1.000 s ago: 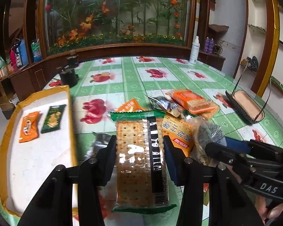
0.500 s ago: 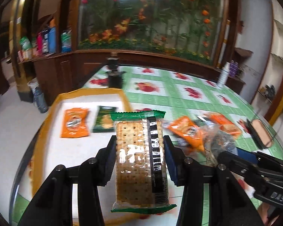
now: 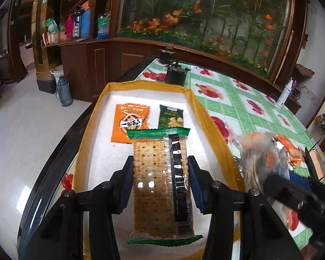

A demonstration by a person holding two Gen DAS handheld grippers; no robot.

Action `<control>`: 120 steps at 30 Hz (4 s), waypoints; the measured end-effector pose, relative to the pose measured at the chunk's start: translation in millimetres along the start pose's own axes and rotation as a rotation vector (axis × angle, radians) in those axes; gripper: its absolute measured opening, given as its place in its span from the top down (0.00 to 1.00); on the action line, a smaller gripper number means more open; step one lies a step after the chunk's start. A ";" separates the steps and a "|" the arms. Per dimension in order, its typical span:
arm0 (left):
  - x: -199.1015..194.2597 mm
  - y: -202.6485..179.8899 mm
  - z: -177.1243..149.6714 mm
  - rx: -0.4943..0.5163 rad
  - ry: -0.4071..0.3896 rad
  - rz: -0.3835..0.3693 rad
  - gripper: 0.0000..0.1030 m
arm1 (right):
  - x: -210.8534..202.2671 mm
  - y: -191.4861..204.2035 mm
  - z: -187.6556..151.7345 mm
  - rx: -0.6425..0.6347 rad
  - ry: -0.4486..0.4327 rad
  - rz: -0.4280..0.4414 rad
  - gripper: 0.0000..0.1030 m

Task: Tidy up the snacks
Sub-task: 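Carry the cracker pack and clear bag over the white tray with both grippers, then lower both items into the tray and open both grippers, then move both grippers back toward the remaining snack pile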

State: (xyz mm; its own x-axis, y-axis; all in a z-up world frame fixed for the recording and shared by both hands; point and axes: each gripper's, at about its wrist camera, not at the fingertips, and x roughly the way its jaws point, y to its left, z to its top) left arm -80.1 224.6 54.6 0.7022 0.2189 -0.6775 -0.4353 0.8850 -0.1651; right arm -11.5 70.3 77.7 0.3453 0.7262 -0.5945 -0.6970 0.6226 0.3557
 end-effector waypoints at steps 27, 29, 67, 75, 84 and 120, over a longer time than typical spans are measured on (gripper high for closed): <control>40.1 31.7 11.8 -0.069 0.159 0.050 0.55 | 119.4 13.9 36.8 0.121 0.209 -0.054 0.57; 40.2 30.9 11.4 -0.062 0.155 0.054 0.55 | 121.6 15.3 37.0 0.114 0.208 -0.063 0.57; 13.9 15.1 3.4 0.010 -0.113 0.135 0.28 | 84.8 1.7 34.7 0.118 0.051 0.053 0.48; 9.8 11.3 3.2 0.024 -0.137 0.126 0.28 | 72.9 -9.9 39.7 0.147 0.034 0.060 0.47; 1.7 -0.2 -1.4 0.071 -0.176 0.140 0.27 | 24.9 -53.4 48.2 0.195 -0.062 0.000 0.41; 30.0 -158.1 -13.4 0.137 0.166 -0.247 0.18 | -10.4 -219.9 31.3 0.213 0.113 -0.601 0.27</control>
State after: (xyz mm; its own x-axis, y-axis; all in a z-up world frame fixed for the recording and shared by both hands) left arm 2.3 85.8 50.8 0.6710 -0.0690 -0.7382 -0.1758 0.9525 -0.2488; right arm 157.8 -65.0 28.2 0.5599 0.2049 -0.8029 -0.2588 0.9637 0.0655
